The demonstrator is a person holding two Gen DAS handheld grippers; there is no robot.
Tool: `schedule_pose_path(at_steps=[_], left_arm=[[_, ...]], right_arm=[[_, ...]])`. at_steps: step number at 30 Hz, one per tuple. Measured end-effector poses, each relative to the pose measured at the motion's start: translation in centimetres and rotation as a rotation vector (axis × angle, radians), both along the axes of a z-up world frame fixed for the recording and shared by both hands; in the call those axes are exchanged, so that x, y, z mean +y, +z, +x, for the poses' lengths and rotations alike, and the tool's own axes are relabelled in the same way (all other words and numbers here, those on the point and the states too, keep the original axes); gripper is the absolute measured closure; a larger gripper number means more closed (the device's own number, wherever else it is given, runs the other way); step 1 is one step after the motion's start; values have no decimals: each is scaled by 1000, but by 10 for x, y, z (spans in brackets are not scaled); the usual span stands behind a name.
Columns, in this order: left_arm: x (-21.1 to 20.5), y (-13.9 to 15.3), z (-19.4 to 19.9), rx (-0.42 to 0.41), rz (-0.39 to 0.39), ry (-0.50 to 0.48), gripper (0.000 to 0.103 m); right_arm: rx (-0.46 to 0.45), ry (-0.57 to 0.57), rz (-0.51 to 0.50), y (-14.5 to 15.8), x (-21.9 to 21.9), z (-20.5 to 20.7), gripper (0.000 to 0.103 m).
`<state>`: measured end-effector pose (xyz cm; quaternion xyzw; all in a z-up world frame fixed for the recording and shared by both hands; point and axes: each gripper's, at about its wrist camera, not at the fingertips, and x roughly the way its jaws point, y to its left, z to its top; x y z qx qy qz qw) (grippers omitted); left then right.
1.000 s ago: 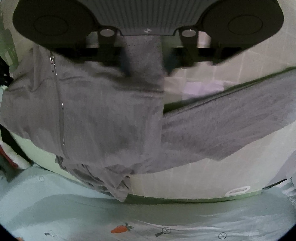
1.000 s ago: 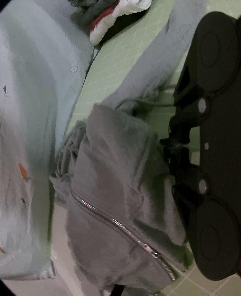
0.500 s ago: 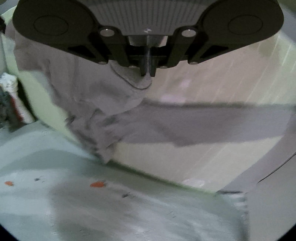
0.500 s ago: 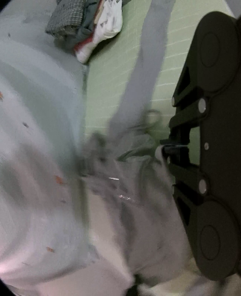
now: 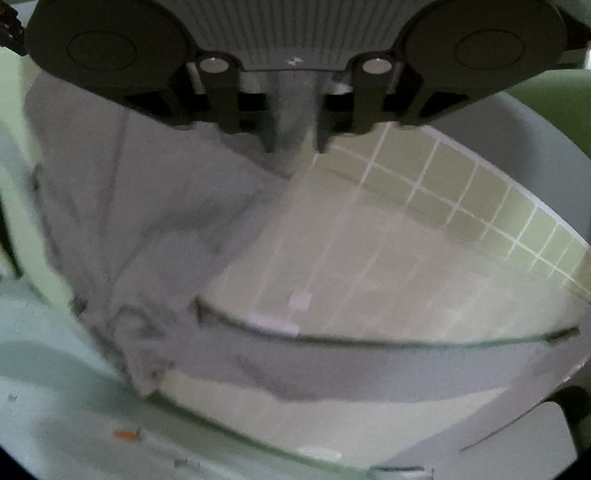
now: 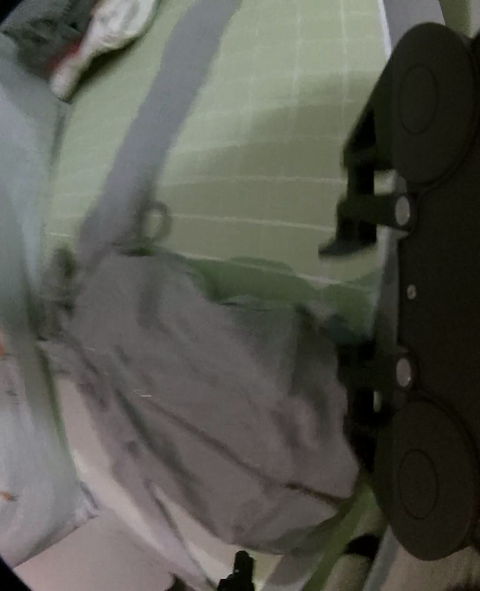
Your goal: Fold clothes
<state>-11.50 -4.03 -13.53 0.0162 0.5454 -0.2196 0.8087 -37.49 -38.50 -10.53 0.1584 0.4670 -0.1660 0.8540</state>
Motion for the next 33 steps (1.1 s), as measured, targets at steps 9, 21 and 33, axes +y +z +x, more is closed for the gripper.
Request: schedule_pose_path(at_steps=[9, 21, 33], left_arm=[[-38, -18, 16, -59, 1, -136, 56], [-12, -28, 28, 217, -369, -79, 90], [-27, -41, 21, 200, -177, -101, 91]], right_arm=[[-206, -67, 280, -22, -24, 12, 34], [-565, -441, 937, -73, -76, -48, 91], [-233, -367, 753, -76, -61, -27, 87]])
